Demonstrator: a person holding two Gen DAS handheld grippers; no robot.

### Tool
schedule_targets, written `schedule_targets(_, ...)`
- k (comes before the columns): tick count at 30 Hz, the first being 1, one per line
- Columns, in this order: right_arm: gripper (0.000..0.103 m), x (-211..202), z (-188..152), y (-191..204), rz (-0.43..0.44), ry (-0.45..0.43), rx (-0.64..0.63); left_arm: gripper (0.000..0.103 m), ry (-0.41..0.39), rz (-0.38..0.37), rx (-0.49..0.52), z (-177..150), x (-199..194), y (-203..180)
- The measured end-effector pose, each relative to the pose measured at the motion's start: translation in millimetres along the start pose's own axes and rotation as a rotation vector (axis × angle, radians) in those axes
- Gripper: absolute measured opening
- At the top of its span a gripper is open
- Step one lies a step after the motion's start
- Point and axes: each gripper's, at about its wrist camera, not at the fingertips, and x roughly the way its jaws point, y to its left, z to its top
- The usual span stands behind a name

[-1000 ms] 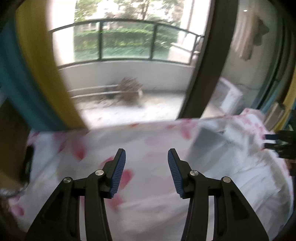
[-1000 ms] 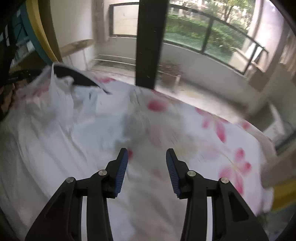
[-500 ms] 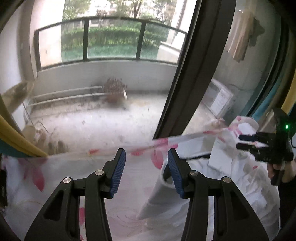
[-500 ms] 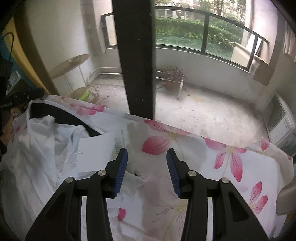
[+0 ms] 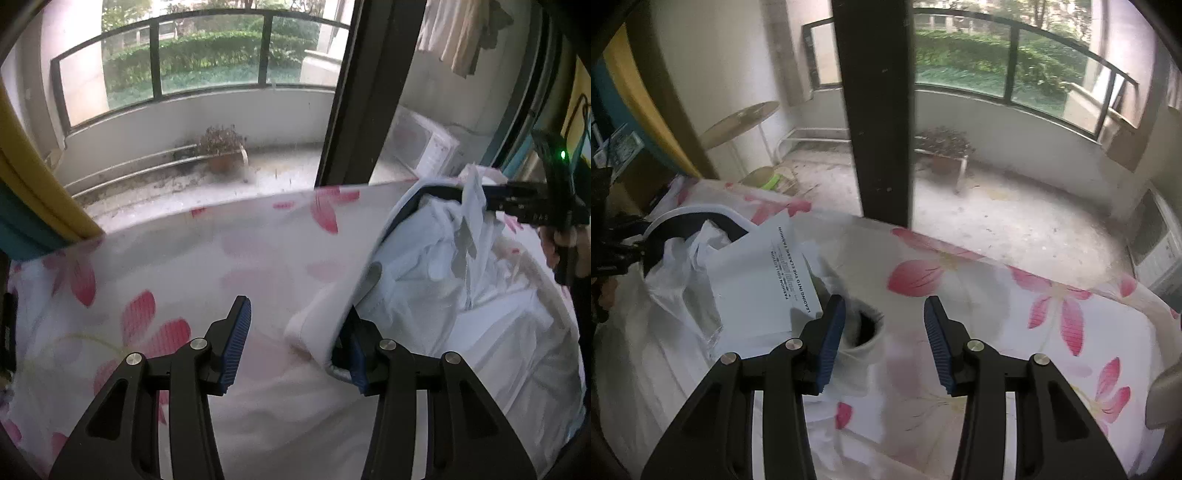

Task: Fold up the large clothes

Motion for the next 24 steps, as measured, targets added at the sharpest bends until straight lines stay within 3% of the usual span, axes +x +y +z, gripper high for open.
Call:
schedule_targets(5, 0.044, 3, -6, 17, 0.043, 0.025, -0.058, 0.050, 0.031, 0.003, -0.003, -12, 5, 1)
schedule_targets(13, 0.044, -9, -17, 42, 0.150, -0.037, -0.146, 0.050, 0.055, 0.005, 0.002, -21, 14, 4)
schedule_targets(14, 0.044, -10, -20, 46, 0.146, -0.031, -0.167, 0.048, 0.044, -0.003, 0.009, -22, 13, 3)
schedule_targets(15, 0.044, -11, -23, 50, 0.139, -0.021, -0.187, 0.034, 0.039, -0.008, 0.016, -23, 12, 2)
schedule_targets(16, 0.044, -12, -26, 52, 0.133, -0.013, -0.199, 0.028, 0.049, -0.014, 0.023, -22, 16, 2)
schedule_targets(22, 0.044, -26, -53, 40, 0.109, 0.073, -0.191, 0.027, 0.043, 0.001, 0.021, -18, 11, 2)
schedule_targets(24, 0.044, -38, -55, 31, 0.123, 0.056, -0.169, 0.027, 0.037, -0.009, 0.026, -19, 9, 3)
